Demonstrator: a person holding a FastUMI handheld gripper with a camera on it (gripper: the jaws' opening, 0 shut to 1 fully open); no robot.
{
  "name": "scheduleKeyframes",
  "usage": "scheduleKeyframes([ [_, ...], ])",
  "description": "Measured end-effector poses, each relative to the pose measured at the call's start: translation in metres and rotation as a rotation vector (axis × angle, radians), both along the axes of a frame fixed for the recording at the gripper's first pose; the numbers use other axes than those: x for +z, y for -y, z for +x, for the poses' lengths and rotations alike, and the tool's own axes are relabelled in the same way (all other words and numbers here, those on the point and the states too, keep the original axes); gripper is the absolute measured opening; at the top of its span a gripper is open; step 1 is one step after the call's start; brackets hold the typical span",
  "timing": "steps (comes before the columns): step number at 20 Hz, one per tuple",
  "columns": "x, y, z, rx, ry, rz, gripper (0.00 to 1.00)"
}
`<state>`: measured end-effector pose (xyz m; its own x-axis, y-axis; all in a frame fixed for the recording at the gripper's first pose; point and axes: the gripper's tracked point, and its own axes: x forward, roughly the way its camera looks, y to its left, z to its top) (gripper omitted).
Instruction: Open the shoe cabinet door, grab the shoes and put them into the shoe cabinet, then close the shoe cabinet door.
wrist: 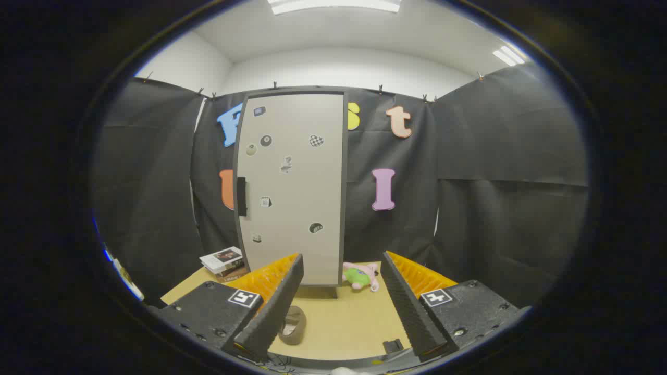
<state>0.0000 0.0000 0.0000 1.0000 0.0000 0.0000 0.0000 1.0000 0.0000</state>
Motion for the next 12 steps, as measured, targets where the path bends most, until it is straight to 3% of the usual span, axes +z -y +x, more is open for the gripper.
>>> scheduleKeyframes([
  [12, -0.013, -0.018, 0.001, 0.009, -0.026, 0.006, 0.97],
])
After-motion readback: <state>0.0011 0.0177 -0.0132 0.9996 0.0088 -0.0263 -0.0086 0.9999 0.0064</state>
